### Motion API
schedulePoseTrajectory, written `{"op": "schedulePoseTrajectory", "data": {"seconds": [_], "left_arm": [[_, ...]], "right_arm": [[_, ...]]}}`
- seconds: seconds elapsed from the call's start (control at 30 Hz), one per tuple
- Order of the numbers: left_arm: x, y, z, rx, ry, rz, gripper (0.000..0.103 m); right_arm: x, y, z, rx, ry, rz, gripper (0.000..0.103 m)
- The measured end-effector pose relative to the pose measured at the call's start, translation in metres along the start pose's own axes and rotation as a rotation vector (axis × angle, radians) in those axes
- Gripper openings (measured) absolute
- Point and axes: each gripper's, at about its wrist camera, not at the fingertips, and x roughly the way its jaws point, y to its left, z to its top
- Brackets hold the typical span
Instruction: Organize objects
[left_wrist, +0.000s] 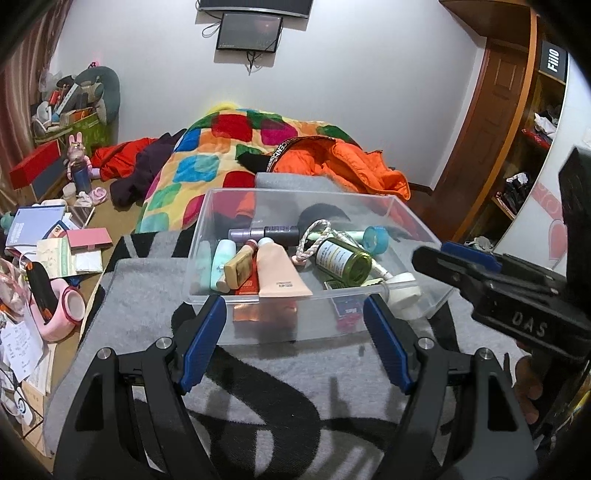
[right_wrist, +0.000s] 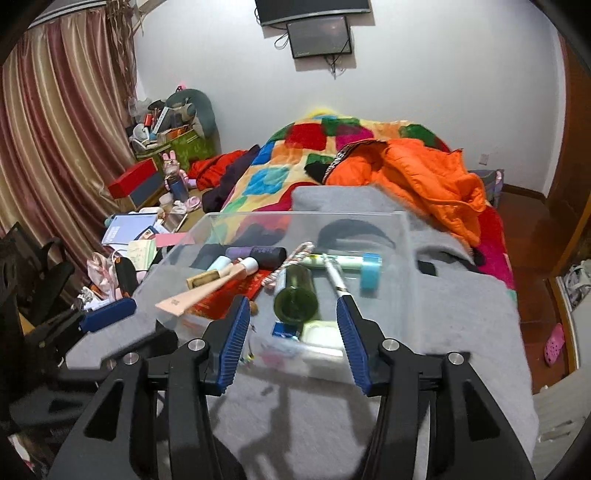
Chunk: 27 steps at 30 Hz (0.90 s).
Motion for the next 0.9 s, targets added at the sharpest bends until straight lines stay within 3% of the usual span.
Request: {"op": "schedulePoseTrajectory", "data": {"seconds": [0.3,0.47,0.9], "left_arm": [[-0.011,-0.016,-0.004,0.045,-0.020,-0.016,0.077],[-0.016,-0.019,-0.009,0.053,-0.035,-0.015,0.086],[-0.021,-0.018,-0.020,0.062,-0.024,-0.002,0.087]], "right_arm": [[-0.024,0.001,-0.015,-0.048,-0.061,-0.061,0.066],[-0.030,-0.001,-0.022,-0.041,-0.068,-0.077,0.076],[-0.035,0.002,-0.035,-0.020,-0.041,-0.076,0.077]]}}
